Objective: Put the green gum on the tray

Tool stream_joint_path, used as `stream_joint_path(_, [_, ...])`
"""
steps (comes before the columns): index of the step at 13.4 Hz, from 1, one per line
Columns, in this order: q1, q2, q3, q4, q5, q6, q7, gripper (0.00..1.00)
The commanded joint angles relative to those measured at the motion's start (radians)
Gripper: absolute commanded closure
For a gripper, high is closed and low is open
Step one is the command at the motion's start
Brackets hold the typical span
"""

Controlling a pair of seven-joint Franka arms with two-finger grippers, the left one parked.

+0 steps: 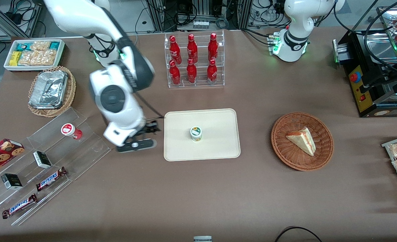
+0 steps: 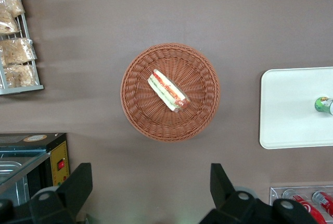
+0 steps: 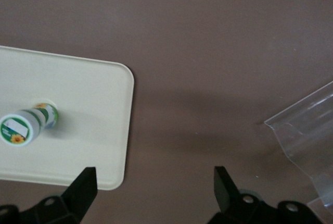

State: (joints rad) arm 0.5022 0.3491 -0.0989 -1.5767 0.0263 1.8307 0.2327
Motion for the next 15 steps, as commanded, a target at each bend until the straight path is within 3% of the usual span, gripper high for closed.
stream_joint_path(1, [-0.103,-0.09,0.01,-0.043,0.046,-0.072,-0.097,0.0])
stream_joint_path(6, [-0.356,-0.229,0.018,-0.095,0.046,-0.175,-0.242,0.0])
stream_joint_path(9, [-0.434,-0.283,0.018,-0.098,0.037,-0.223,-0.349,0.0])
stream_joint_path(15, [-0.481,-0.404,0.019,-0.092,-0.011,-0.387,-0.322,0.0])
